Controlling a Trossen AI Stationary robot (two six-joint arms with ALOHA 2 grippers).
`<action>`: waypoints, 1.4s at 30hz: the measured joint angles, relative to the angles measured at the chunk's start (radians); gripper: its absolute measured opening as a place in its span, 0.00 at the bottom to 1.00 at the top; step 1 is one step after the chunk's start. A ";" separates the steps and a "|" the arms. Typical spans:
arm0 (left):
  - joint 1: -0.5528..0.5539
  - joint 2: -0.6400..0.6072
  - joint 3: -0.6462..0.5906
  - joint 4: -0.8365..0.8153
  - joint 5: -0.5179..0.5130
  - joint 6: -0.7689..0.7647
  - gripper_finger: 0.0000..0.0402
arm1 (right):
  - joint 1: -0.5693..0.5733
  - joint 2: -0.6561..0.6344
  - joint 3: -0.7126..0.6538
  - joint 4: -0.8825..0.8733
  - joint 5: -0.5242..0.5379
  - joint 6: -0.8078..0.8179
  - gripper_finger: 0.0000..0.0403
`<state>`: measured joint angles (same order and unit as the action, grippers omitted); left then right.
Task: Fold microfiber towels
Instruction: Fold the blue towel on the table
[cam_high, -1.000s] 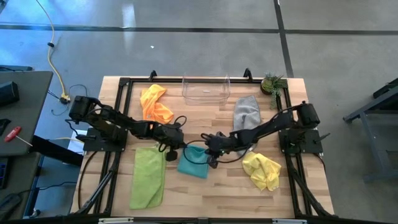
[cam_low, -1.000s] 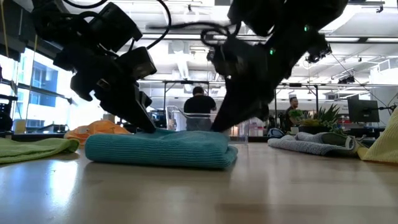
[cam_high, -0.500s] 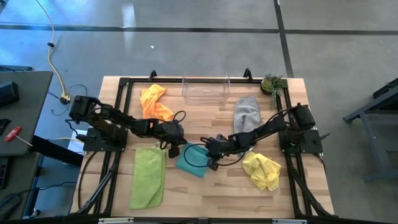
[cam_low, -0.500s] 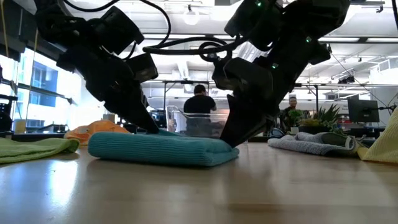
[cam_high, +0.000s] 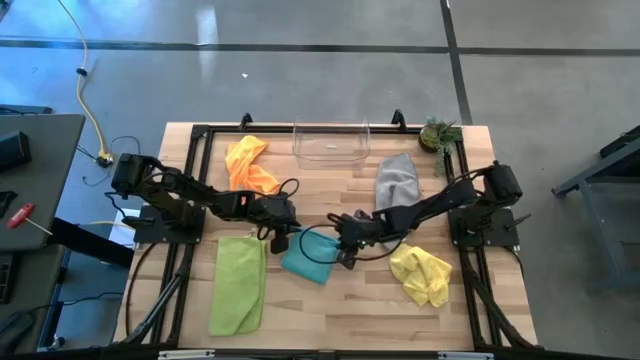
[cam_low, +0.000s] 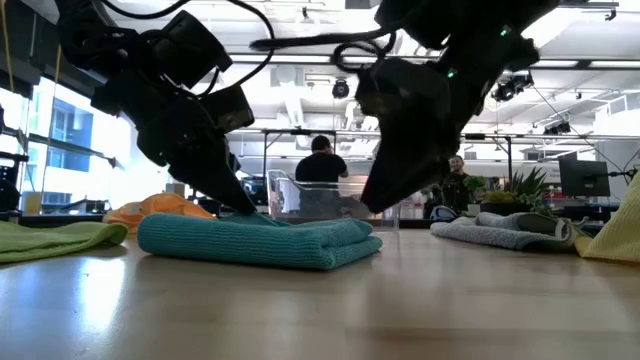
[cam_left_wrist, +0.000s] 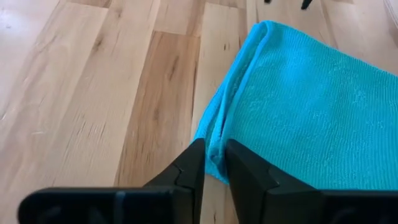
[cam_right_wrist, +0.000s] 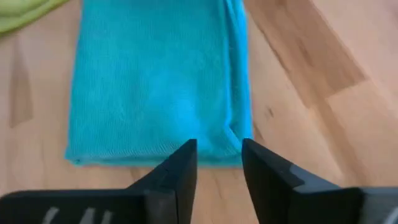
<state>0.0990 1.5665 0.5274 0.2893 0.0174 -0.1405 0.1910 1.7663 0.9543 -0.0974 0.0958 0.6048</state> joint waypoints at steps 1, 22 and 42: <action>0.000 0.000 0.000 0.000 0.002 0.005 0.12 | -0.007 0.009 0.000 0.004 -0.010 0.000 0.30; 0.000 0.000 0.000 -0.001 0.005 0.021 0.00 | -0.036 0.077 0.000 0.060 -0.043 -0.113 0.20; 0.000 0.000 0.000 -0.040 -0.025 0.013 0.00 | -0.027 0.077 0.000 0.038 -0.065 -0.061 0.01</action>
<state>0.0986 1.5661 0.5274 0.2495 -0.0073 -0.1272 0.1638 1.8431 0.9543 -0.0594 0.0306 0.5438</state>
